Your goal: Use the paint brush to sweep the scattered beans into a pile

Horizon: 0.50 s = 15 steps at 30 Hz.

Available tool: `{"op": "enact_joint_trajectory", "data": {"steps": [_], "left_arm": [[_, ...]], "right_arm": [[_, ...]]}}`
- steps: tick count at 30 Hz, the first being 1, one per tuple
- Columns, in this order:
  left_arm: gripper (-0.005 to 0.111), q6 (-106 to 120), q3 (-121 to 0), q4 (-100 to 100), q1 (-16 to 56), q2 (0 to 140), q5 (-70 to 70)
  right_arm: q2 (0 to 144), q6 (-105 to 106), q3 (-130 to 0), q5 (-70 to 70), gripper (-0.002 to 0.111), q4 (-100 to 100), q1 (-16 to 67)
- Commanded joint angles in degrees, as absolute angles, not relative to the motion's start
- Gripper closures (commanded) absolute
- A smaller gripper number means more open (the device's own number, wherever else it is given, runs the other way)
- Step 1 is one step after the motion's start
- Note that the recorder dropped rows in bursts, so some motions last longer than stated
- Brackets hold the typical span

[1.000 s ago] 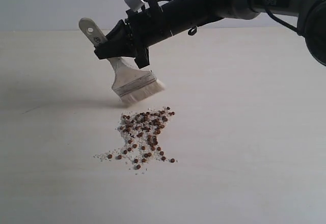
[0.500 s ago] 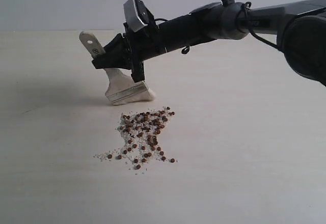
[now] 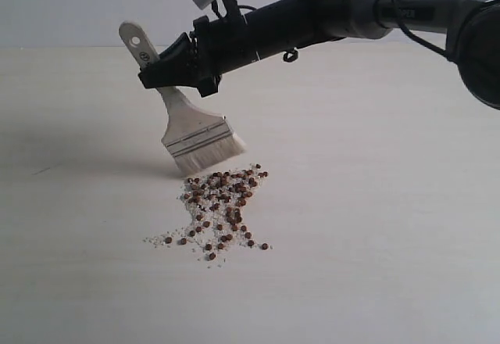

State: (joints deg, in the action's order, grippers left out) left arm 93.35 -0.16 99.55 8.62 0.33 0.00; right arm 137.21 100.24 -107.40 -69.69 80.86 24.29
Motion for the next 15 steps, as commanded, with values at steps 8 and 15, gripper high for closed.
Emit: {"op": "enact_joint_trajectory", "data": {"steps": [8, 15], "left_arm": [[0.107, 93.0, 0.0, 99.9, 8.5, 0.0, 0.0], [0.107, 93.0, 0.0, 99.9, 8.5, 0.0, 0.0]], "right_arm": [[129.5, 93.8, -105.4, -60.3, 0.108, 62.1, 24.3], [124.6, 105.4, -90.1, -38.1, 0.108, 71.2, 24.3]]}}
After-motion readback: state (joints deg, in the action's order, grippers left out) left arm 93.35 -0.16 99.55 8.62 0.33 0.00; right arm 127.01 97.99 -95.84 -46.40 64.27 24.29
